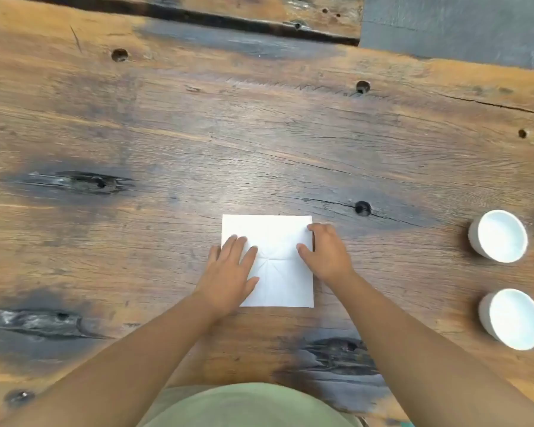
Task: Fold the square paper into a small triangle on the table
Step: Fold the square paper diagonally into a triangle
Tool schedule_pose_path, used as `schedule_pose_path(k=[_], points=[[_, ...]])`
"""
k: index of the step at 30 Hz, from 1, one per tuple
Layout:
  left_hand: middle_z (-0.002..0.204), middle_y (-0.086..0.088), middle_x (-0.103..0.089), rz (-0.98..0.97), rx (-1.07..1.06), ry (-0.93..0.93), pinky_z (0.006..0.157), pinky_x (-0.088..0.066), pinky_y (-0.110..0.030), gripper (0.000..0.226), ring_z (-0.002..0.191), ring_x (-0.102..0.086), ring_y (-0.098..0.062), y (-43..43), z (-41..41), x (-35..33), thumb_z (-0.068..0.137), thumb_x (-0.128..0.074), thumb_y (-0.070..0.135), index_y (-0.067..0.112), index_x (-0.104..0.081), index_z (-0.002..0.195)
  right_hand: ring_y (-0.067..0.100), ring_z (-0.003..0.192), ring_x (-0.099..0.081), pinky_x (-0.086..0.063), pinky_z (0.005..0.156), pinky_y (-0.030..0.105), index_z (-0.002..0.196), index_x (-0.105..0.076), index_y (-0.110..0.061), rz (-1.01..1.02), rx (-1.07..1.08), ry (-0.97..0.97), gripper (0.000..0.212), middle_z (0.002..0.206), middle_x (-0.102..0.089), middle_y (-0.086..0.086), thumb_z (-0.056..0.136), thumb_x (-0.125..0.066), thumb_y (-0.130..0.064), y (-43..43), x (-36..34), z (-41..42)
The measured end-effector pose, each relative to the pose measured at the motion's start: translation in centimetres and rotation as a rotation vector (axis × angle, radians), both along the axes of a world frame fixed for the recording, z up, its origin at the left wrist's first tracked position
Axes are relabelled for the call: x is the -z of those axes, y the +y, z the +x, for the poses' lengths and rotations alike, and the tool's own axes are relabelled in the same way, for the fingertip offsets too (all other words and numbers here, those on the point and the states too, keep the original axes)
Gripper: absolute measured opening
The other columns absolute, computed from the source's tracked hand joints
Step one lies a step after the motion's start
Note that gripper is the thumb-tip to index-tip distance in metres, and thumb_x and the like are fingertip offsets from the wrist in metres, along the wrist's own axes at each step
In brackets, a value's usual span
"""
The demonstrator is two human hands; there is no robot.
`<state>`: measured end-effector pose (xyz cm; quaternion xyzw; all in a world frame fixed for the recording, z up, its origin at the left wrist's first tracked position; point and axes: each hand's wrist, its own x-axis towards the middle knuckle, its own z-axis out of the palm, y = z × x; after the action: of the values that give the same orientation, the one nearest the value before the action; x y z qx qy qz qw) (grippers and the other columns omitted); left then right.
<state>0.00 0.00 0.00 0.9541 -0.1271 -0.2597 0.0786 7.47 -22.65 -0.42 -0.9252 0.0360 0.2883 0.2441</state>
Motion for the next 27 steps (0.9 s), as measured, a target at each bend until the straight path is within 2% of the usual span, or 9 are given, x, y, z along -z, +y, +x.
schedule_pose_path(k=[3, 6, 8, 12, 17, 22, 27], points=[[0.165, -0.015, -0.004, 0.027, -0.007, 0.03, 0.12, -0.013, -0.057, 0.072, 0.152, 0.0, -0.034, -0.2, -0.2, 1.1, 0.099, -0.04, 0.052, 0.021, -0.011, 0.157, 0.031, 0.114, -0.052, -0.047, 0.086, 0.039, 0.131, -0.051, -0.014, -0.036, 0.038, -0.065, 0.05, 0.129, -0.048, 0.009, 0.087, -0.064, -0.032, -0.3, 0.5, 1.8], [0.165, -0.014, 0.007, 0.0, 0.021, 0.033, 0.12, -0.007, -0.059, 0.077, 0.152, 0.009, -0.034, -0.6, -1.1, 2.1, 0.099, -0.041, 0.052, 0.023, -0.001, 0.157, 0.028, 0.111, -0.053, -0.048, 0.087, 0.039, 0.129, -0.053, -0.015, -0.044, 0.068, -0.062, 0.047, 0.124, -0.048, 0.008, 0.086, -0.066, -0.03, -0.3, 0.8, 3.1], [0.165, -0.015, 0.008, 0.007, 0.061, 0.019, 0.12, -0.008, -0.061, 0.078, 0.152, 0.009, -0.036, -0.6, -1.7, 2.5, 0.098, -0.042, 0.052, 0.022, 0.0, 0.158, 0.027, 0.107, -0.055, -0.05, 0.085, 0.04, 0.127, -0.054, -0.016, -0.06, 0.081, -0.071, 0.044, 0.123, -0.049, 0.007, 0.086, -0.066, -0.028, -0.1, 1.1, 3.9], [0.166, -0.016, 0.001, 0.018, 0.108, 0.019, 0.117, -0.017, -0.063, 0.08, 0.151, 0.001, -0.038, -0.7, -2.6, 2.9, 0.096, -0.049, 0.052, 0.02, -0.01, 0.158, 0.025, 0.098, -0.055, -0.05, 0.081, 0.041, 0.107, -0.053, -0.018, -0.039, 0.122, -0.064, 0.025, 0.11, -0.056, 0.008, 0.086, -0.065, -0.02, 0.0, 1.8, 5.2], [0.164, -0.014, 0.015, 0.04, 0.124, 0.056, 0.119, -0.007, -0.061, 0.079, 0.15, 0.016, -0.036, -0.5, -2.8, 3.4, 0.099, -0.04, 0.054, 0.023, 0.003, 0.158, 0.026, 0.088, -0.056, -0.047, 0.074, 0.038, 0.098, -0.053, -0.017, -0.043, 0.165, -0.073, 0.018, 0.106, -0.057, 0.008, 0.085, -0.064, -0.012, 0.1, 2.3, 5.7], [0.163, -0.014, 0.021, 0.049, 0.136, 0.082, 0.119, -0.005, -0.061, 0.079, 0.149, 0.021, -0.036, -0.5, -2.7, 3.1, 0.1, -0.037, 0.053, 0.023, 0.008, 0.157, 0.026, 0.09, -0.056, -0.045, 0.076, 0.036, 0.092, -0.059, -0.014, -0.058, 0.155, -0.072, 0.007, 0.11, -0.056, 0.008, 0.088, -0.065, -0.014, 0.0, 2.6, 5.9], [0.163, -0.013, 0.023, 0.049, 0.122, 0.096, 0.119, -0.004, -0.061, 0.08, 0.148, 0.024, -0.034, -0.6, -2.5, 2.9, 0.1, -0.037, 0.054, 0.024, 0.01, 0.156, 0.023, 0.084, -0.055, -0.042, 0.069, 0.033, 0.083, -0.059, -0.016, -0.039, 0.186, -0.09, 0.007, 0.101, -0.059, 0.007, 0.087, -0.064, -0.012, 0.0, 2.9, 5.8]])
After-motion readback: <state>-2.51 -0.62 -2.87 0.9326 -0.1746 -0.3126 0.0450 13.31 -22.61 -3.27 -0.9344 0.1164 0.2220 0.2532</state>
